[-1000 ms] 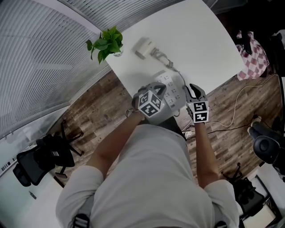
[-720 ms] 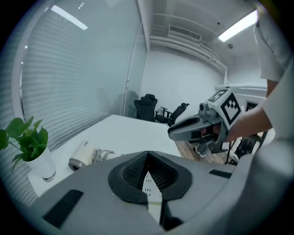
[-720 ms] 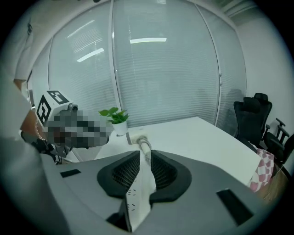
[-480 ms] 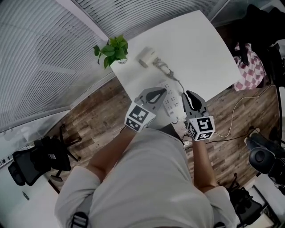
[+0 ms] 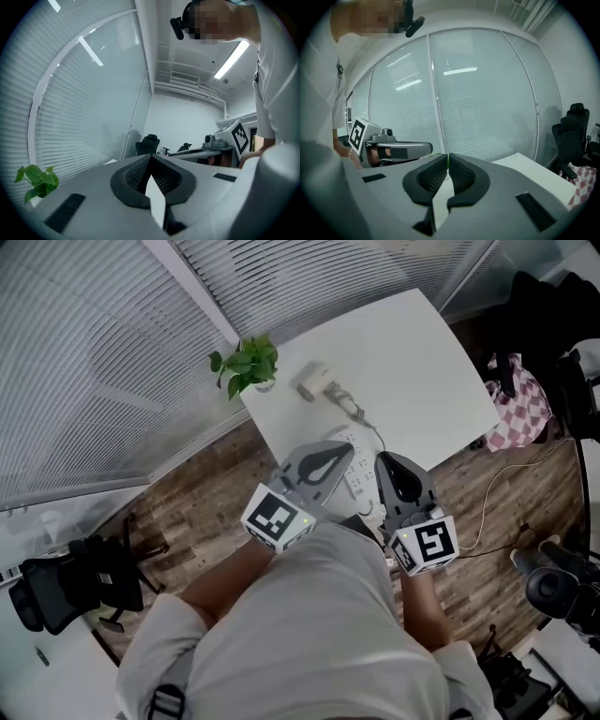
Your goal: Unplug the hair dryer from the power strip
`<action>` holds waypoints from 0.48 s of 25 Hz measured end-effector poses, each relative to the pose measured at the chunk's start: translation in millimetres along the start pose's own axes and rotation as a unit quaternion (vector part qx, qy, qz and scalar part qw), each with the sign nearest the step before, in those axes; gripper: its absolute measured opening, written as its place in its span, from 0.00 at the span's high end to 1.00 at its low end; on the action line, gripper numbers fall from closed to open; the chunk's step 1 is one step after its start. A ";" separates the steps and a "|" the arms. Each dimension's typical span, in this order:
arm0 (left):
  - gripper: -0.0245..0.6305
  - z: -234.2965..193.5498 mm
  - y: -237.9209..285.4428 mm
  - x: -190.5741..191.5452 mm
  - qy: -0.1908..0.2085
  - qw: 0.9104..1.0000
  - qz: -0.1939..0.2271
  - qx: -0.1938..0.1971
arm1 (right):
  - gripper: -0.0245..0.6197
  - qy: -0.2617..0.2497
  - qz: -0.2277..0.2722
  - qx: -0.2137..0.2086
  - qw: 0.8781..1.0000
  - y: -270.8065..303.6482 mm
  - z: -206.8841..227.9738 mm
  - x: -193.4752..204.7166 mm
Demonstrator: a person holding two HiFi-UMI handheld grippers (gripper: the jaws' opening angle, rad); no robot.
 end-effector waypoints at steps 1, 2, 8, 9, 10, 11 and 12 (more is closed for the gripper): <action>0.92 3.8 -3.6 -5.5 0.003 1.000 0.005 -0.001 | 0.90 -0.001 0.005 -0.003 1.000 -3.1 -4.0 -6.4; 0.92 8.0 -6.7 -11.6 0.006 1.000 0.012 0.000 | 0.90 -0.001 0.010 -0.006 1.000 -6.4 -7.8 -12.4; 0.92 33.9 -20.7 -50.7 0.011 0.998 0.060 0.005 | 0.91 -0.006 0.029 -0.023 0.999 -25.2 -28.4 -44.7; 0.92 37.9 -23.0 -54.5 0.012 0.998 0.064 0.006 | 0.91 -0.008 0.034 -0.024 0.999 -29.0 -31.4 -49.5; 0.92 42.0 -25.1 -58.1 0.014 0.998 0.067 0.007 | 0.91 -0.010 0.039 -0.026 0.999 -32.7 -34.3 -53.7; 0.92 46.0 -27.1 -61.5 0.017 0.997 0.069 0.008 | 0.91 -0.013 0.044 -0.027 0.999 -36.3 -37.0 -57.5; 0.92 49.8 -29.1 -64.7 0.020 0.997 0.070 0.008 | 0.91 -0.017 0.048 -0.027 0.998 -39.5 -39.5 -60.7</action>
Point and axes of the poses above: the fingertips, and each gripper's own axes: y forward along the fingers, z to its right, x out of its underside, the point moved 7 cm from there along -y, backward along the fingers, and after that the axes turned 10 degrees about x, right-handed, at the moved point
